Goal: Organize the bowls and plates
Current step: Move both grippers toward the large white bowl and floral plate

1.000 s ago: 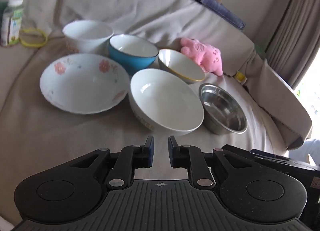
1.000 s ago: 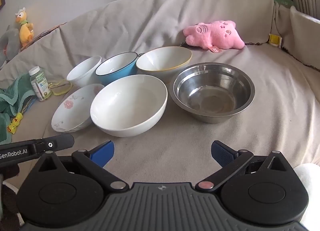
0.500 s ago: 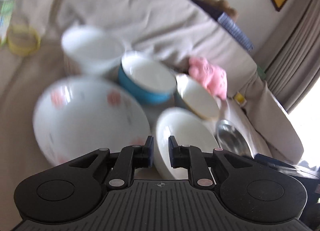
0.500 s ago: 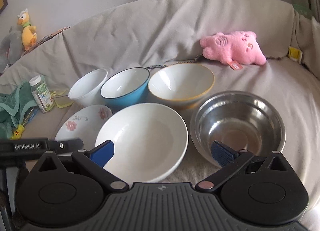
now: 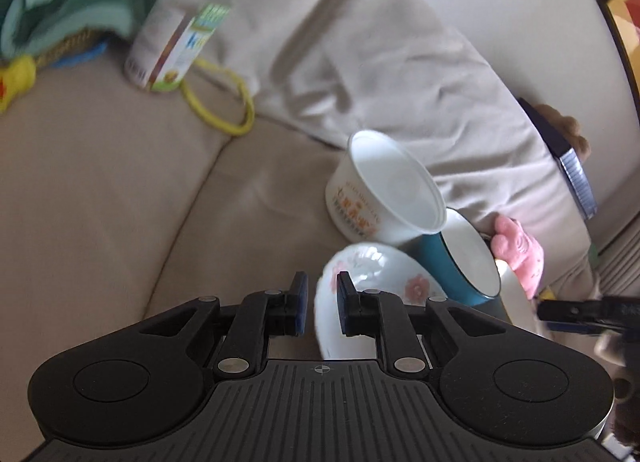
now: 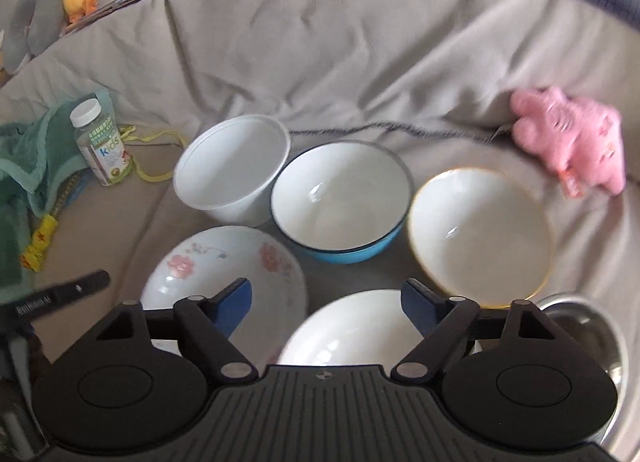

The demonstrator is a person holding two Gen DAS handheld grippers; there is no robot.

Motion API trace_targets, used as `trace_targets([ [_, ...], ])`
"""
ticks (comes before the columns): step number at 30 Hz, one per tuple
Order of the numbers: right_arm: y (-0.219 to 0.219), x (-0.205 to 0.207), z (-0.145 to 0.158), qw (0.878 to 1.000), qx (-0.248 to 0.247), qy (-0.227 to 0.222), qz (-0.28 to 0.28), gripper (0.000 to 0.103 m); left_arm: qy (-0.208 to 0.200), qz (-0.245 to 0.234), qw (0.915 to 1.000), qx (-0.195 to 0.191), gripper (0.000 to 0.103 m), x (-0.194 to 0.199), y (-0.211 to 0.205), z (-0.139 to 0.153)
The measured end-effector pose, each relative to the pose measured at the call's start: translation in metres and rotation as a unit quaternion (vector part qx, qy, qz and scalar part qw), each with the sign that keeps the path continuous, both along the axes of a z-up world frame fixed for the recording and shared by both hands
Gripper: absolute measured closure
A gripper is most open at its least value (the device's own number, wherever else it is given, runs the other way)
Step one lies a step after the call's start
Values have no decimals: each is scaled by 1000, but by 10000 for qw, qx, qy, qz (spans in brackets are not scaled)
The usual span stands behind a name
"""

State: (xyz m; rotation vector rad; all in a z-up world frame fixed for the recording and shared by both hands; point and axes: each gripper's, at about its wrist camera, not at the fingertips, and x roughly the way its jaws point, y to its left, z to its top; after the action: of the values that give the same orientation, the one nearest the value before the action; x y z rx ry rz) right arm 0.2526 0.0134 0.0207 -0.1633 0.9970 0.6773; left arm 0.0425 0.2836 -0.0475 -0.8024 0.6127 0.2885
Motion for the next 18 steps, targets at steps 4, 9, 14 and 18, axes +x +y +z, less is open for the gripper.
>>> trace_targets([
  [4,40,12,-28,9984,-388,405,52,31,259,-85,9996,-110,86,7,-3,-12],
  [9,60,22,-57,9969,-543,561,46,41,150,-291,9995,-38,86,16,-12,-14],
  [14,69,30,-74,9956,-665,665,32,49,382,-231,9988,215,85,24,-19,-19],
  [18,78,38,-85,9950,-686,723,-28,50,675,-278,9973,91,85,30,-16,-30],
])
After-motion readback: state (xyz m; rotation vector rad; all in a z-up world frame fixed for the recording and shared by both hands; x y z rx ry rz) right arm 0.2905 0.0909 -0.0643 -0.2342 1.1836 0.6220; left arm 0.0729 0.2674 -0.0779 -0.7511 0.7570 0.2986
